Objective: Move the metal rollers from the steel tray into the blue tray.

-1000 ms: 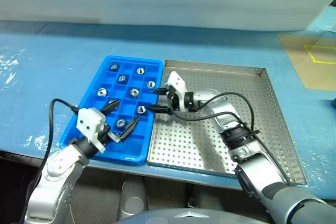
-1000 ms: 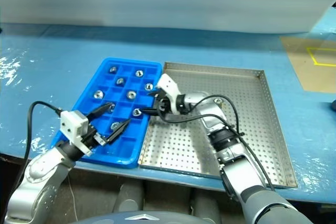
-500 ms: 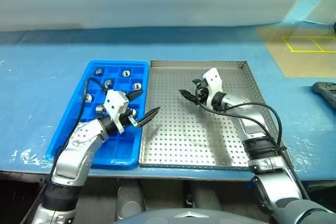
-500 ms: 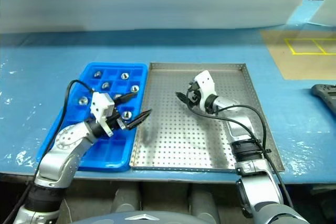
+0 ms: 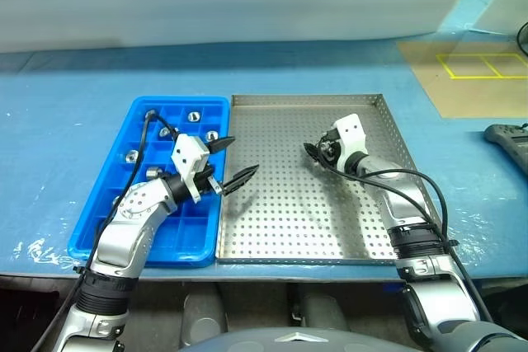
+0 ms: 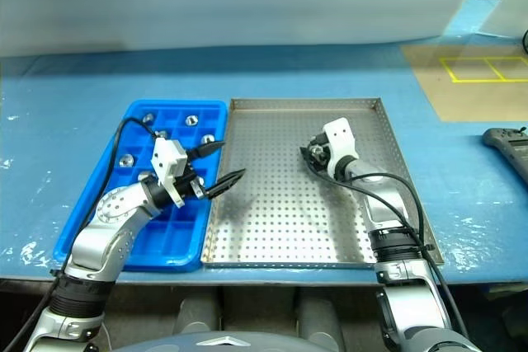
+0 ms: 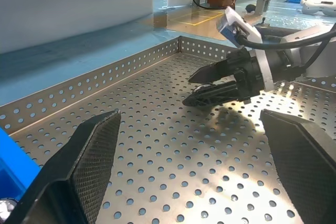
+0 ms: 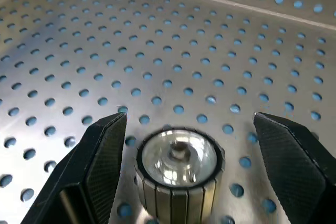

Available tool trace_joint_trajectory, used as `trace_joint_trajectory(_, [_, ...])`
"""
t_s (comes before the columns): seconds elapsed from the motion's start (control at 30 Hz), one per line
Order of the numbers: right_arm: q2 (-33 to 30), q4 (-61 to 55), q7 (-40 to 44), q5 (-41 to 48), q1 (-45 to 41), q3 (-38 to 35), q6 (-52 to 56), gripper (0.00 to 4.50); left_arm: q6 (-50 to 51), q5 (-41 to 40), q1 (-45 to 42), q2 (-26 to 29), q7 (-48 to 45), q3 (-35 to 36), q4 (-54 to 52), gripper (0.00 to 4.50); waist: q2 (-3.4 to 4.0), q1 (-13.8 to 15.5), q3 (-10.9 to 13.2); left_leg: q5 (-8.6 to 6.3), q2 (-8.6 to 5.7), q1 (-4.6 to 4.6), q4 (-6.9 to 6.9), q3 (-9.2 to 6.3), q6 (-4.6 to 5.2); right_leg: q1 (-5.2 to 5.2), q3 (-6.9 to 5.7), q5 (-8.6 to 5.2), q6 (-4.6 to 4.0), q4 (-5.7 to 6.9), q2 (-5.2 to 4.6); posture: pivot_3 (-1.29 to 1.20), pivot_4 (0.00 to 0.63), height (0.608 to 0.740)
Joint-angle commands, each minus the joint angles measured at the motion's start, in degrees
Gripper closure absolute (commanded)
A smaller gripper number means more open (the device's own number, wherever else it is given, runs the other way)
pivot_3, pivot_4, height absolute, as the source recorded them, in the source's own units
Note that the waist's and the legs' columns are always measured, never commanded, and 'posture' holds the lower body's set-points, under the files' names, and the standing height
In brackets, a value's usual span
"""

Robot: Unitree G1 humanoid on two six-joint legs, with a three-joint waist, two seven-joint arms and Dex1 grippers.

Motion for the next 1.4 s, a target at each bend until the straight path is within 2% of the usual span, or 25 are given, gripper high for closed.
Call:
trace_joint_trajectory(0.03, [-0.6, -1.9, 1.9, 1.2, 0.5, 0.1, 1.7, 0.59, -1.3, -0.1, -0.6, 0.1, -0.7, 0.2, -0.2, 0.0, 0.0, -0.2, 0.0, 0.0, 0.0, -0.01, 0.0, 0.0, 0.0, 0.0, 0.0, 0.0, 0.0, 0.0, 0.0, -0.05, 0.15, 0.74])
trace_joint_trajectory(0.13, [0.0, -1.8, 2.0, 1.4, 0.3, 0.0, 2.1, 1.15, -1.8, 0.0, -0.3, 0.0, -1.0, 0.3, 0.3, 0.0, 0.0, -0.6, 0.0, 0.0, 0.0, -0.04, -0.01, 0.0, 0.0, 0.06, 0.01, 0.0, 0.0, -0.01, 0.0, -0.05, 0.15, 0.74])
trace_joint_trajectory(0.3, [0.3, -1.4, 2.6, 1.4, -0.4, 0.0, 0.9, 2.84, -2.5, 0.1, 0.2, 0.0, -1.1, 0.4, 0.5, 0.0, 0.0, -0.8, 0.0, 0.0, 0.0, -0.03, 0.0, 0.01, 0.0, 0.05, 0.02, 0.0, 0.0, -0.01, 0.0, -0.03, 0.15, 0.74])
trace_joint_trajectory(0.43, [1.4, -3.6, 5.5, 2.1, -0.7, 1.4, -3.2, 2.87, -2.2, -0.2, 1.1, 0.0, -0.2, 1.3, -0.3, 0.0, 0.0, -0.8, 0.0, 0.0, 0.0, -0.03, -0.02, 0.01, 0.01, 0.04, 0.01, 0.0, 0.0, -0.03, 0.0, 0.0, 0.15, 0.74])
trace_joint_trajectory(0.63, [5.3, -8.4, 15.6, 6.3, -2.6, 7.2, -4.8, 2.87, -1.9, -1.4, 6.1, 0.4, 3.3, 5.4, -4.8, 0.0, 0.01, -0.9, 0.0, -0.02, 0.05, -0.09, -0.16, 0.01, 0.04, -0.04, -0.03, -0.03, -0.04, -0.06, 0.02, 0.1, 0.15, 0.74])
trace_joint_trajectory(0.97, [4.3, -8.4, 29.2, 9.6, -6.4, 13.4, -2.2, 2.87, -3.1, -2.6, 13.4, -2.9, 14.1, 15.1, -11.8, 0.0, -0.01, 2.4, 0.0, -0.18, 0.04, -0.11, -0.17, -0.02, 0.32, 0.0, -0.21, -0.04, -0.06, -0.33, -0.08, 0.26, 0.15, 0.74])
trace_joint_trajectory(1.23, [4.9, -8.6, 36.0, 10.9, -9.3, 17.0, -1.8, 2.87, -3.6, -5.9, 29.4, -0.1, 10.1, 19.3, -20.1, 0.0, -0.05, 2.8, 0.0, -0.2, 0.08, -0.18, -0.48, -0.04, 0.35, -0.02, -0.29, -0.04, -0.05, -0.69, -0.04, 0.35, 0.15, 0.74])
trace_joint_trajectory(1.4, [6.2, -7.1, 38.6, 10.3, -11.5, 19.6, -2.3, 2.87, -4.2, -6.1, 36.2, 1.7, 8.5, 21.1, -22.6, 0.0, -0.05, 4.7, 0.0, -0.22, 0.08, -0.16, -0.53, -0.04, 0.38, -0.02, -0.29, -0.05, -0.03, -0.75, -0.04, 0.41, 0.15, 0.74])
